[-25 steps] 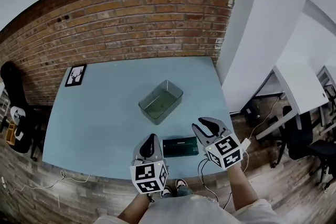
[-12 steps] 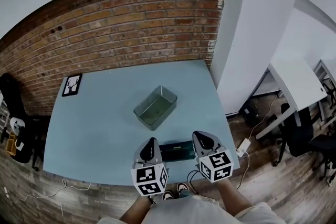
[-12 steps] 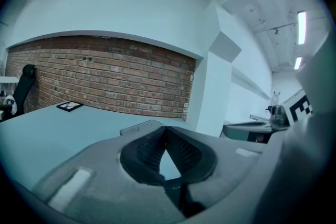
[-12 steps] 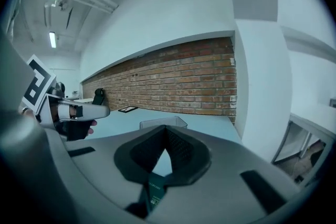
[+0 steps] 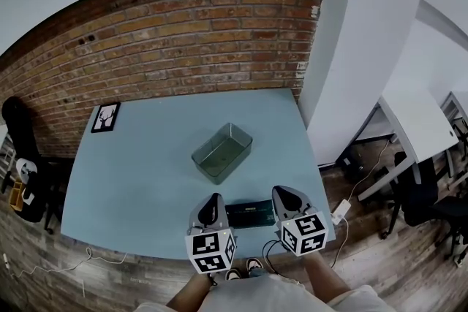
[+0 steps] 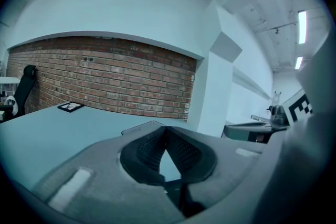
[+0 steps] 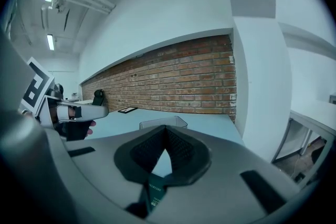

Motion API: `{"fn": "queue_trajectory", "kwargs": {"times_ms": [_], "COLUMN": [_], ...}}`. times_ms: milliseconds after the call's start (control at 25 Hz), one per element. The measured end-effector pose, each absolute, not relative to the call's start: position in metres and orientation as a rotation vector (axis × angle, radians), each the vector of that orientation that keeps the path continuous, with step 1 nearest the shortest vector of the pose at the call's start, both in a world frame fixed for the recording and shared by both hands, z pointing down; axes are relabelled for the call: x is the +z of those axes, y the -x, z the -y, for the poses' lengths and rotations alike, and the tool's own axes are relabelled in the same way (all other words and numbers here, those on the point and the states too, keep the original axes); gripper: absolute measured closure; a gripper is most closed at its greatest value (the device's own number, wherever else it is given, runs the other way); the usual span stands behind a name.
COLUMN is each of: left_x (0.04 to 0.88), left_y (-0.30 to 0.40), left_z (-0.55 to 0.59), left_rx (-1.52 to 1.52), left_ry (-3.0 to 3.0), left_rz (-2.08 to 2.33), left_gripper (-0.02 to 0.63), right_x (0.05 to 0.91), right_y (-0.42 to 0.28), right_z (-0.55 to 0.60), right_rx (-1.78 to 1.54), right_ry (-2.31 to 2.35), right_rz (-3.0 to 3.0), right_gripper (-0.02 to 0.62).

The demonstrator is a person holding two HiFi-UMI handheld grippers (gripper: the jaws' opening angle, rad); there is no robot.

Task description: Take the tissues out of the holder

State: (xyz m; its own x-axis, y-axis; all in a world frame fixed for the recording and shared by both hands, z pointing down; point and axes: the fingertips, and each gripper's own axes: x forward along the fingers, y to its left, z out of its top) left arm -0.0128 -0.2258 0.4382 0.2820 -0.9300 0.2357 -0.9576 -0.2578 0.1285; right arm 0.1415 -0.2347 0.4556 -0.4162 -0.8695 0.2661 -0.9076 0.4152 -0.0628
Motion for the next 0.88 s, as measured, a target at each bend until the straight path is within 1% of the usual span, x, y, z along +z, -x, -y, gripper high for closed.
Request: {"fn": "queue_trajectory", "kwargs": {"times_ms": [880], "left_x": [0.4395], "left_y": [0.011], "left_z": [0.2254], "left_rx": [0.168], "left_ry": [-2.297], "left_rz": [1.747], "left_gripper": [0.598], "right_x": [0.4597], "right_y": [-0.1449], "right_z": [0.2329], "right_rx": [0.289], "right_ry": [-1.558], "right_rz": [2.461], "right_gripper": [0.592]}}
